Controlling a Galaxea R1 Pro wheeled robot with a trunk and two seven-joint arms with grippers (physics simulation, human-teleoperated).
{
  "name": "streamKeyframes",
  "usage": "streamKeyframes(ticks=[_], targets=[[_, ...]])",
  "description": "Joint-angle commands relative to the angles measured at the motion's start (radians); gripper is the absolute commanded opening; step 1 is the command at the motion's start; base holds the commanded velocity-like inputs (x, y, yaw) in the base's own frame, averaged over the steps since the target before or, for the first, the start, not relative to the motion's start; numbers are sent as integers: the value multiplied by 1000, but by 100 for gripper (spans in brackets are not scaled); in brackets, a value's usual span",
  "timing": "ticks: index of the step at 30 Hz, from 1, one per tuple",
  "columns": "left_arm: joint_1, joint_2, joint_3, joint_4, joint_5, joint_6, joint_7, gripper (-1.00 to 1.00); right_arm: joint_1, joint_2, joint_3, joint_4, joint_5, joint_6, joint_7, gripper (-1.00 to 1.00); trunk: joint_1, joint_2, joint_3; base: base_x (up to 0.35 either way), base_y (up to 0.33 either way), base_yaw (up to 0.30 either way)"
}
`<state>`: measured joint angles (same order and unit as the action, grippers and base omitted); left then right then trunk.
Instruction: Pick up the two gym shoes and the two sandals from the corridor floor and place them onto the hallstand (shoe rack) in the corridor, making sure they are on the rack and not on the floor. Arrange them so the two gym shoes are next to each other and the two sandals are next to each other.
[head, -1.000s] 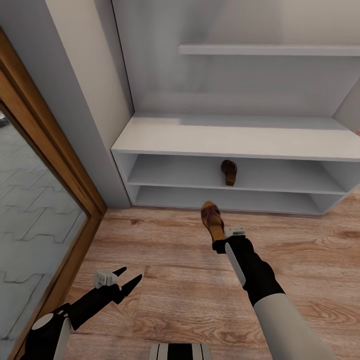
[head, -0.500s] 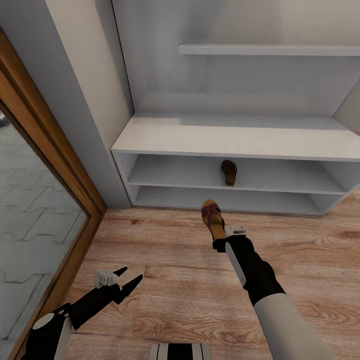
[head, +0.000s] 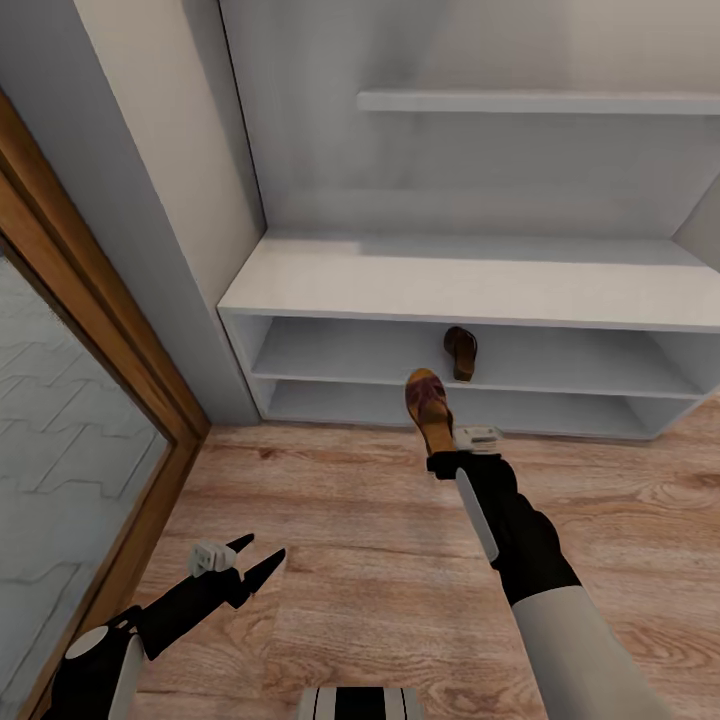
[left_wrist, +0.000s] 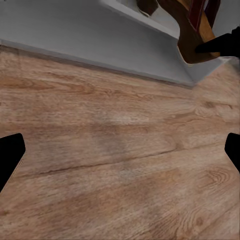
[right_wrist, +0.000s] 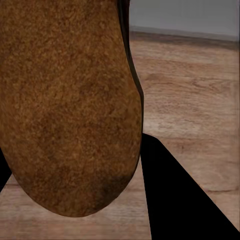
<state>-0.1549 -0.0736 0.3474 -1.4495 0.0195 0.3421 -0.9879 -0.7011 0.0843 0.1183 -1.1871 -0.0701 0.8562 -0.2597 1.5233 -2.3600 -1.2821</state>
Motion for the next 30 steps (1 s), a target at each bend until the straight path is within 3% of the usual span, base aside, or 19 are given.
streamKeyframes(ticks=[1,13,24,30], targets=[[0,0,0,0,0,0,0,100,0,0,0,-4,-4,-1,-1,-100,0,0,0,210,0,0],[0,0,-1,0,0,0,0,100,0,0,-2,-20,-4,-1,-1,-100,0,0,0,64,0,0],[0,0,-2,0,0,0,0,100,0,1,0,-18,-4,-1,0,-100,0,0,0,281,0,0],[0,0,-2,0,-1,0,-1,100,0,1,-1,-17,-4,-2,1,-100,0,0,0,90,0,0]])
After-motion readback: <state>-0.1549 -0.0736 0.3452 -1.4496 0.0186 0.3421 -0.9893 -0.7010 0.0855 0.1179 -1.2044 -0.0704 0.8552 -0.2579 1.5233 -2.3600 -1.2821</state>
